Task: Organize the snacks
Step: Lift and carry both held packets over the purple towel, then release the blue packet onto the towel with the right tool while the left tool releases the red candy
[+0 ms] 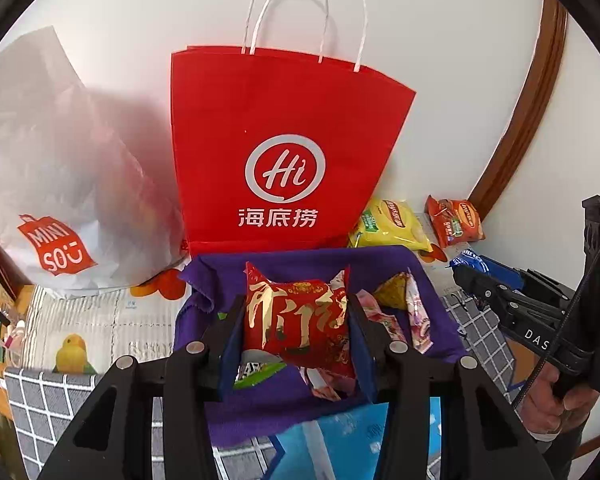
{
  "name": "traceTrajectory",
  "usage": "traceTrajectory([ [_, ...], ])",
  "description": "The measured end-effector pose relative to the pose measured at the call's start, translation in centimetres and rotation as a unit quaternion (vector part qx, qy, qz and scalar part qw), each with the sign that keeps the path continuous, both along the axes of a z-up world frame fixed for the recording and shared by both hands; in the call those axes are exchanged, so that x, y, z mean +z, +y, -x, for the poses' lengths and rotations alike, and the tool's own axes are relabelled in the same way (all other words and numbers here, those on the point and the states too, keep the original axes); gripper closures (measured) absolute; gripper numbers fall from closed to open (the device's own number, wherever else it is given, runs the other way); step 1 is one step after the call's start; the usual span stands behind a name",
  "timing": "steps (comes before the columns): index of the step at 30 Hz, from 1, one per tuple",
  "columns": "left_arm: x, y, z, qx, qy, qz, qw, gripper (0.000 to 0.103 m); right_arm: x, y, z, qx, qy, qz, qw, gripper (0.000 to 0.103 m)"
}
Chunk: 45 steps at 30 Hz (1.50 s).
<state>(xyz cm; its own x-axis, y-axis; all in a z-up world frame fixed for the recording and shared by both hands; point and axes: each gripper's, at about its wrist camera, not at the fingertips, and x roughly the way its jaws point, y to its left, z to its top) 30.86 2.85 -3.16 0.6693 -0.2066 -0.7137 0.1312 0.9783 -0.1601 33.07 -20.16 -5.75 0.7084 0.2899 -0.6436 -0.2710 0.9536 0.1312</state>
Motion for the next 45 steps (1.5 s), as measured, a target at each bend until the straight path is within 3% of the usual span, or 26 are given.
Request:
traceTrajectory([
  [13,-3.9,-0.4,-3.7,-0.015,0.036,0.030,0.9988,0.058,-4.4,1.0,-3.1,0.023,0.048,0.020,0.998,0.061],
  [28,-7.9,-1.4,-5.4,-0.021,0.092,0.019,0.9953,0.057,-8.1,2.0,-4.5,0.030,0.088,0.051,0.994,0.061],
  [45,-9.2,-1.8,-5.8,-0.020,0.095,0.011,0.9952,0.053,-10.2,2.6,-5.2,0.027,0.108,0.073,0.991,0.060],
])
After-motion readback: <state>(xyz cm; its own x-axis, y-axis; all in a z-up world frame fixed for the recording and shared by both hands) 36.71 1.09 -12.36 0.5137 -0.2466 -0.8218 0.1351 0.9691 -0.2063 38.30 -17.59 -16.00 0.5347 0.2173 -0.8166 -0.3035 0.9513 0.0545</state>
